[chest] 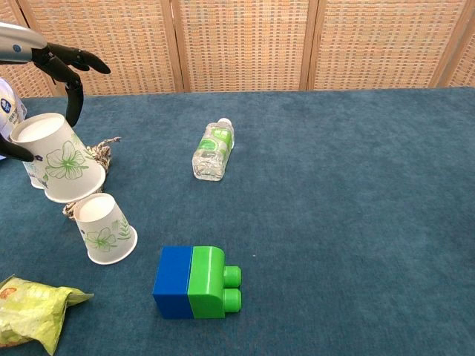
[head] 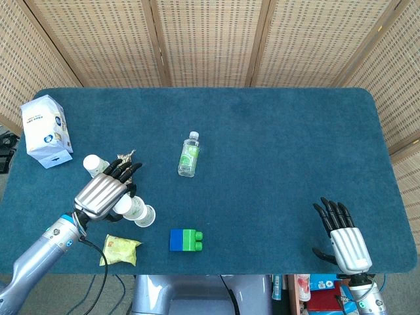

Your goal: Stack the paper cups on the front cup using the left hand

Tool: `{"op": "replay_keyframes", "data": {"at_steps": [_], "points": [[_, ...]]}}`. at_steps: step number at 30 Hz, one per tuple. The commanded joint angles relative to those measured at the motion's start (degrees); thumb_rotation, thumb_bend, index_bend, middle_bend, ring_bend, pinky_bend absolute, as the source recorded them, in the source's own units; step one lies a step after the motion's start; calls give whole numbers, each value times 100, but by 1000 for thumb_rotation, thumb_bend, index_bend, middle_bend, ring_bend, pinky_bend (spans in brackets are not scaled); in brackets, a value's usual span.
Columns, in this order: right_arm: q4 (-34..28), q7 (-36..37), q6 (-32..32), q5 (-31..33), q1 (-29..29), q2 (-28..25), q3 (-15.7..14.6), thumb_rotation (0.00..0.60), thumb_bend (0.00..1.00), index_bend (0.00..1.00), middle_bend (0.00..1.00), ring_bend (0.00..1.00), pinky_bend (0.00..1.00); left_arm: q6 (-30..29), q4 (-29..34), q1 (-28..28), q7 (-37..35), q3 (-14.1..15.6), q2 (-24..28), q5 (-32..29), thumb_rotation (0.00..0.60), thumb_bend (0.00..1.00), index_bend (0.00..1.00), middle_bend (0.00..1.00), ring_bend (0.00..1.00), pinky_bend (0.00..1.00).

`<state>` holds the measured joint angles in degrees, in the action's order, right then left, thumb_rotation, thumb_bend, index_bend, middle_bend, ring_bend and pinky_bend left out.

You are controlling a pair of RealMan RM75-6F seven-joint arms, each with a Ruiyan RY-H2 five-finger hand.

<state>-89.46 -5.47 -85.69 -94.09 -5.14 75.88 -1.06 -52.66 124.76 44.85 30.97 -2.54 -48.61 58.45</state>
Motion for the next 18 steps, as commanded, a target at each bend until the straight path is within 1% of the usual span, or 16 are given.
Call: {"op": "replay_keyframes", "data": {"at_steps": [1, 10, 18], "points": [[1, -8, 4, -4, 1, 2, -5, 600, 0, 0, 0, 0, 0, 35, -170, -12, -2, 50, -138, 77, 600, 205, 472, 0, 0, 0], [2, 12, -19, 13, 10, -3, 21, 600, 0, 0, 0, 0, 0, 53, -442, 62, 101, 87, -579, -20, 600, 206, 472, 0, 0, 0], [2, 23, -91, 23, 36, -1, 57, 600, 0, 0, 0, 0, 0, 21, -752, 235, 458, 152, -989, -430, 600, 206, 472, 0, 0, 0]]}}
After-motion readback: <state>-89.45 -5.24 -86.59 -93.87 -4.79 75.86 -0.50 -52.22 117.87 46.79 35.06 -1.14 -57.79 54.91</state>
